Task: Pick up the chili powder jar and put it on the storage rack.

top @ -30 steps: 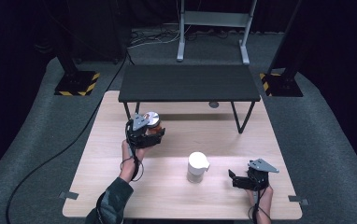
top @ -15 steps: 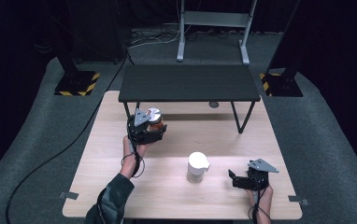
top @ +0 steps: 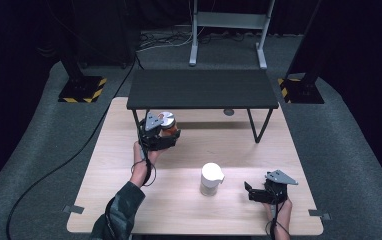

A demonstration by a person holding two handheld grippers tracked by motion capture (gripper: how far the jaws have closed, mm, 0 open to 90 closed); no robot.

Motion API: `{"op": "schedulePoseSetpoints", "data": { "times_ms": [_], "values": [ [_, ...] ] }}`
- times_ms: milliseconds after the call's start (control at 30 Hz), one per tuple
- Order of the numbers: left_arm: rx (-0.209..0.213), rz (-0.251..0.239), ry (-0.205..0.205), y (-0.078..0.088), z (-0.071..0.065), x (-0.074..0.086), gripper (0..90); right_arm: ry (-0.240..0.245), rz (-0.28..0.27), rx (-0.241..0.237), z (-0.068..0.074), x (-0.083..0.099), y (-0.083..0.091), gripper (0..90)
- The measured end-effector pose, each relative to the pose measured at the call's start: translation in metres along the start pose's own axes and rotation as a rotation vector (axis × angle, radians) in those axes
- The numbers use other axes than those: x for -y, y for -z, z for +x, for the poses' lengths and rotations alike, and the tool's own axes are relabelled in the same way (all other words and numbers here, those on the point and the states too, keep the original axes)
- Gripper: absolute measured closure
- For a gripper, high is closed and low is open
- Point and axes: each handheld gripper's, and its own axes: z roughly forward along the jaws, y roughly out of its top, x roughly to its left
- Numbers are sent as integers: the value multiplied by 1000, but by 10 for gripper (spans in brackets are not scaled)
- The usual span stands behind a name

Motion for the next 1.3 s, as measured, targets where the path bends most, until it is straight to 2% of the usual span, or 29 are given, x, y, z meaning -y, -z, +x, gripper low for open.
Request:
{"op": "schedulePoseSetpoints", "data": {
  "times_ms": [533, 1000, 1300],
  "values": [
    [18, -12, -7, -4, 1, -13, 314, -1, 1, -1, 0, 0, 0, 0],
    [17, -28, -5, -3, 4, -24, 314, -4, -1, -1, -1, 0, 0, 0],
    [19, -25, -23, -1, 4, -32, 314, -2, -1, 1, 0, 0, 0, 0]
  ]
}}
